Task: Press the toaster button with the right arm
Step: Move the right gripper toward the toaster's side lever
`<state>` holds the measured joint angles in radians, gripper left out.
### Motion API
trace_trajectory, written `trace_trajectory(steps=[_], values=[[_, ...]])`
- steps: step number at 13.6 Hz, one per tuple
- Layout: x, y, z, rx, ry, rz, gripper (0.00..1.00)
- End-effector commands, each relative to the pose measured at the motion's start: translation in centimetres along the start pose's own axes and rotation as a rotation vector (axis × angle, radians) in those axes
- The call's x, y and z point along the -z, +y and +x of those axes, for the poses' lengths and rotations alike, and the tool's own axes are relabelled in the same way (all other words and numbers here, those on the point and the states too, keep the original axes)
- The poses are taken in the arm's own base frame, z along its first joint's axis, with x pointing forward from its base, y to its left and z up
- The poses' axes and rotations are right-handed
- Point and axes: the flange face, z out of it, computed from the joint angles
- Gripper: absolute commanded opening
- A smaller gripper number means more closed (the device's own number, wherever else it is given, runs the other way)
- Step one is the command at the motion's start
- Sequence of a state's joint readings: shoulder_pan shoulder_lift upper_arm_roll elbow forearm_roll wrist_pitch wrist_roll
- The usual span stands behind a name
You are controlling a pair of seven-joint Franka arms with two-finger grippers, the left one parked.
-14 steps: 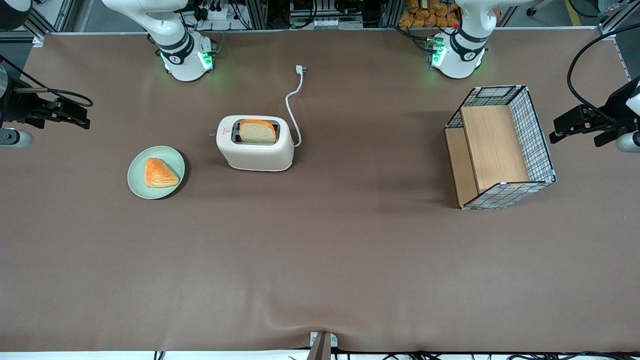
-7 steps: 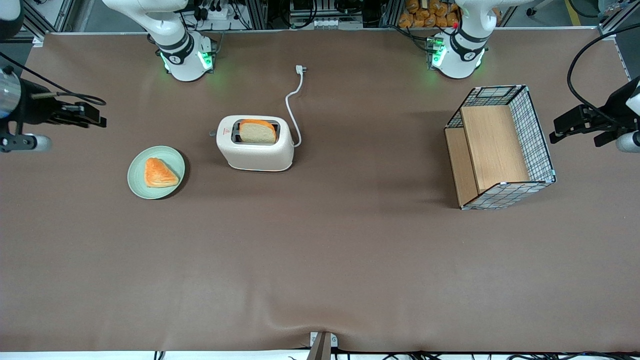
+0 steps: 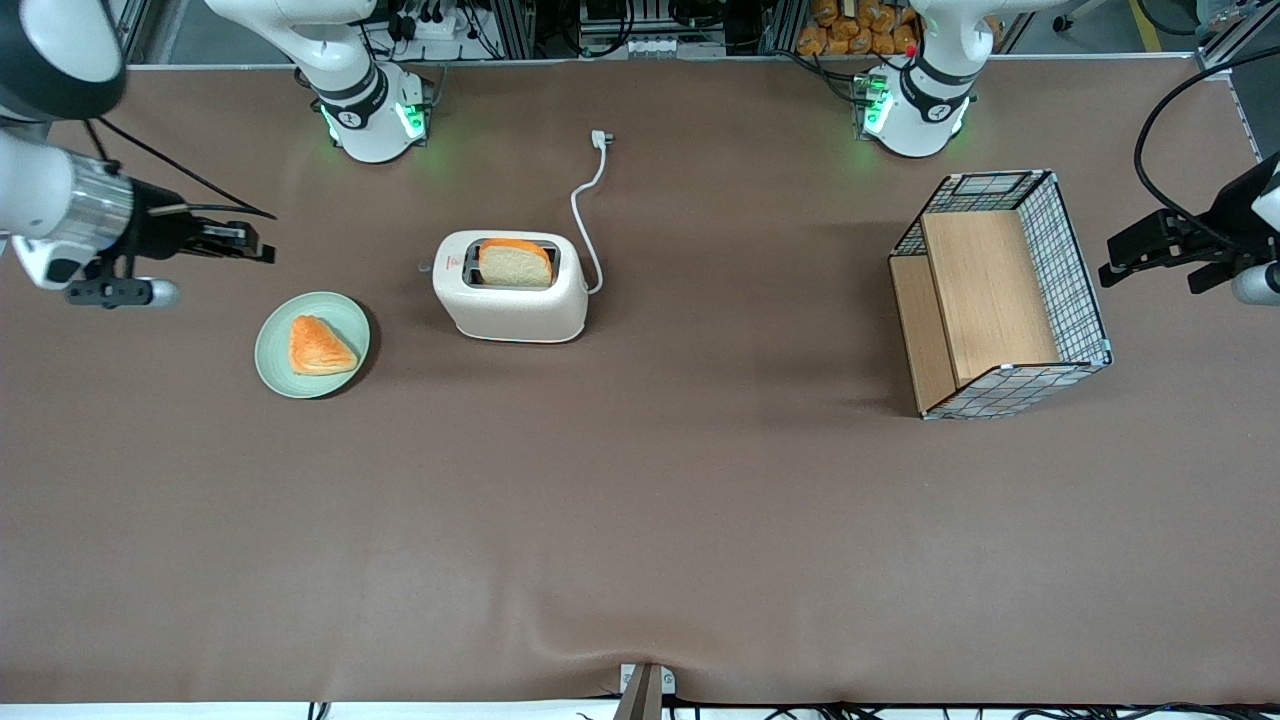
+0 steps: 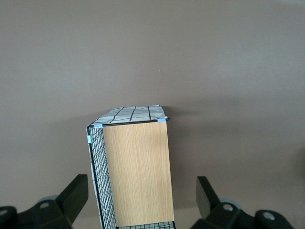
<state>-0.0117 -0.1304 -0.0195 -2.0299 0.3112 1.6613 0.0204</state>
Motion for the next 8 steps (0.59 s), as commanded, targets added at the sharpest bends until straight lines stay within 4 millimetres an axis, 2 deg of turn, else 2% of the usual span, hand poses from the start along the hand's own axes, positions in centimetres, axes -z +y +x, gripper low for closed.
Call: trace_trajectory(steps=[1,7,8], values=[[-3.6,0.5,-3.5,-0.027,0.027,0.026,0.0],[-8.6,1.7,-3.7,-0.094,0.005,0.105,0.0],[-10.1,1.4,-3.9,-0.101,0.005,0.123,0.0]])
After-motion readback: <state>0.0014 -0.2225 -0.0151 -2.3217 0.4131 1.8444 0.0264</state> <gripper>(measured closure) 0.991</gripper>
